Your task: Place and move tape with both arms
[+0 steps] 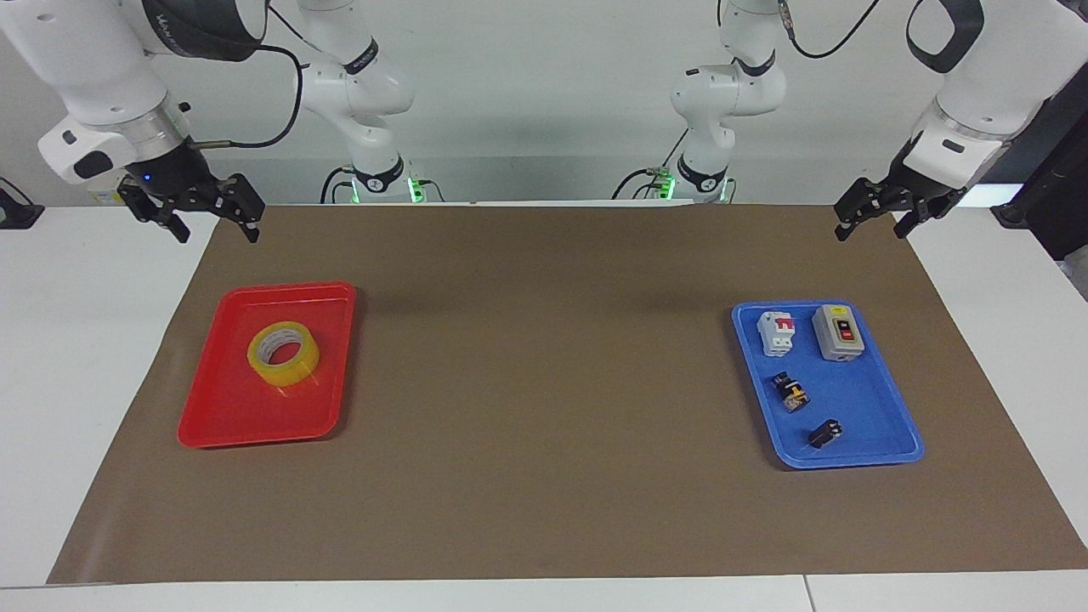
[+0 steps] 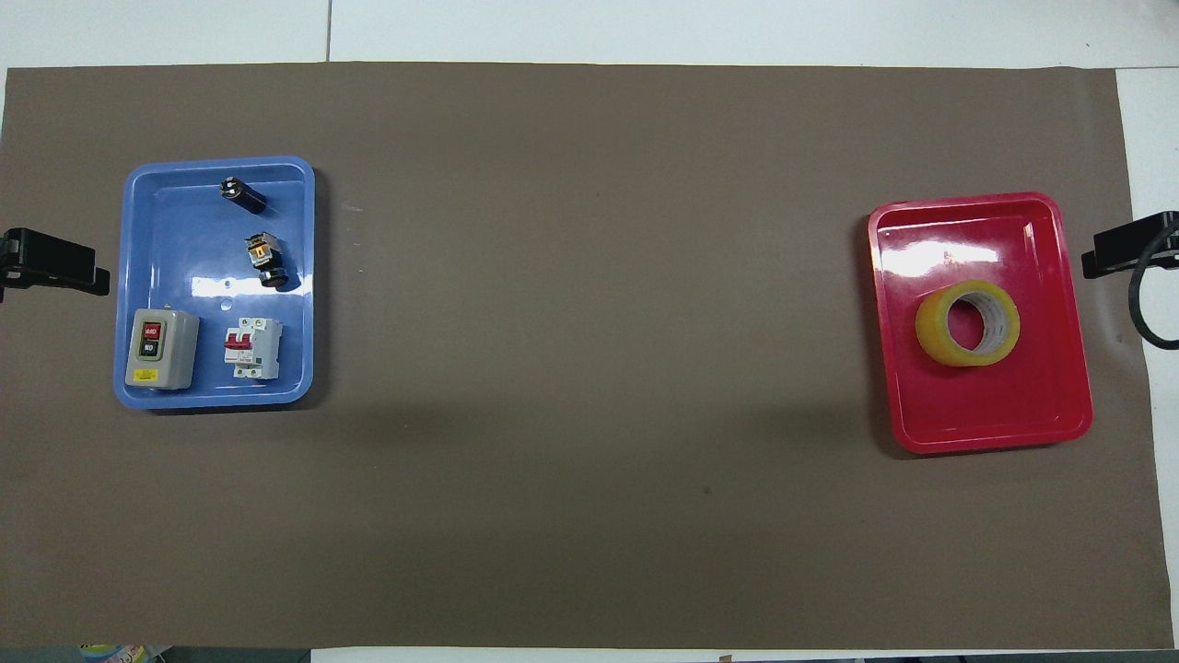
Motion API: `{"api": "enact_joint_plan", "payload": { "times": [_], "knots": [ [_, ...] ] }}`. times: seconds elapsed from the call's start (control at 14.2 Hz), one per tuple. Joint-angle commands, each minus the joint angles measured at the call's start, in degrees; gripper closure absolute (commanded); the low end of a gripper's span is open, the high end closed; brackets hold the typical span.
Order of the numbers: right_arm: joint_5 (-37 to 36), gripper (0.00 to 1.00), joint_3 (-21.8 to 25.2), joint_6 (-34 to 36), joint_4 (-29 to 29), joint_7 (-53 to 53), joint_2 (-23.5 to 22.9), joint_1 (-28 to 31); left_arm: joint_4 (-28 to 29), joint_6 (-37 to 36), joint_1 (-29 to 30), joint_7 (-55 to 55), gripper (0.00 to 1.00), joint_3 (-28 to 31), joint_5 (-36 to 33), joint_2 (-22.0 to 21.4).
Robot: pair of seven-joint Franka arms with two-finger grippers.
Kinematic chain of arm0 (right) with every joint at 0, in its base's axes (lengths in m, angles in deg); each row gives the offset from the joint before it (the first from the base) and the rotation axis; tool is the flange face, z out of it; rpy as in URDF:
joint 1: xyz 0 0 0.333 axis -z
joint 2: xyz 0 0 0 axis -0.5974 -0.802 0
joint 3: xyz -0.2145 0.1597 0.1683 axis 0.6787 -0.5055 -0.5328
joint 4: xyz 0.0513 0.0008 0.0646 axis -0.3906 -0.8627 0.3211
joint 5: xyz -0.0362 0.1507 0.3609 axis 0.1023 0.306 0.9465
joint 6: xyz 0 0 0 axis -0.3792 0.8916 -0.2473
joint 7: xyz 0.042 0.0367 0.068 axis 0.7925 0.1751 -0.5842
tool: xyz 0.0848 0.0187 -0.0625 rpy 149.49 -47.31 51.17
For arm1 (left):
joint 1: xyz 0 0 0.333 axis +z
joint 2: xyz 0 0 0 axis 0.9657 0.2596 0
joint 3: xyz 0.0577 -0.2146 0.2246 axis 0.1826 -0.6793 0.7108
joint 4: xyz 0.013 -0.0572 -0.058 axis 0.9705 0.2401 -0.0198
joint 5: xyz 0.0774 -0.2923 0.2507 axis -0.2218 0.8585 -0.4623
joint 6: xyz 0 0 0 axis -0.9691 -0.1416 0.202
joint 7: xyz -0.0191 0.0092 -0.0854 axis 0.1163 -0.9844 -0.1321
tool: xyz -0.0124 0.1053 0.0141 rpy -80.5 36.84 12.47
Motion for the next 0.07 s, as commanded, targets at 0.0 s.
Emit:
{"api": "enact_joint_plan", "payload": {
  "times": [0.0],
  "knots": [
    [-0.5,0.0,-0.4,-1.0,-1.0,0.2,0.6,0.4,0.9,-0.2,0.2,-1.0,0.0,0.0,0.5,-1.1]
  ]
}}
